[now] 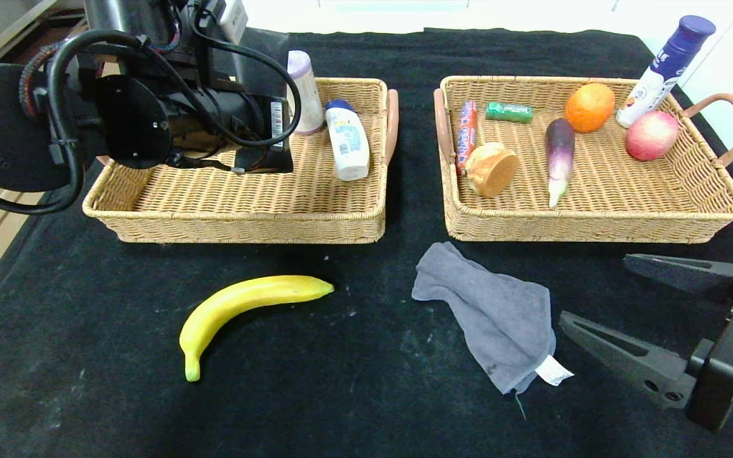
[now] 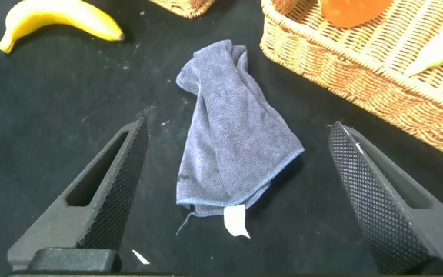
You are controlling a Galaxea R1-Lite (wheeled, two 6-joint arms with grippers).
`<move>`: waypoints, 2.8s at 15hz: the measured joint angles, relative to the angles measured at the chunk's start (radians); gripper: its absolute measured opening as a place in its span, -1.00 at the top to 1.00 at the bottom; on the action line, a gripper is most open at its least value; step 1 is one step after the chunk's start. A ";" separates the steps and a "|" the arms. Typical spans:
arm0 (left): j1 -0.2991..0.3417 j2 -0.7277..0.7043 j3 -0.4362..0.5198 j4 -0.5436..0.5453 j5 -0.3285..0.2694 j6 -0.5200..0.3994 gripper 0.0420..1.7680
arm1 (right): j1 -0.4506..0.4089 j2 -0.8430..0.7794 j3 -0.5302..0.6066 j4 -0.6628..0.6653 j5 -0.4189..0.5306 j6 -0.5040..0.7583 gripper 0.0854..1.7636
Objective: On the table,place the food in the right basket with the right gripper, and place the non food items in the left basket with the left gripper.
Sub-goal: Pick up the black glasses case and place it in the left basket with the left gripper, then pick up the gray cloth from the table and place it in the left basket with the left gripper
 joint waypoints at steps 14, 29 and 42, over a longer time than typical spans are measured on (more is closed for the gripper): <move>-0.001 0.019 0.011 -0.015 0.003 -0.002 0.25 | 0.000 -0.002 0.002 0.000 0.000 0.000 -0.94; -0.007 -0.014 0.038 -0.007 0.002 0.001 -0.74 | 0.008 0.000 0.008 0.000 0.001 -0.003 -0.94; -0.175 -0.195 0.241 0.007 0.001 0.006 -0.90 | 0.010 -0.011 0.010 0.000 0.000 -0.014 -0.94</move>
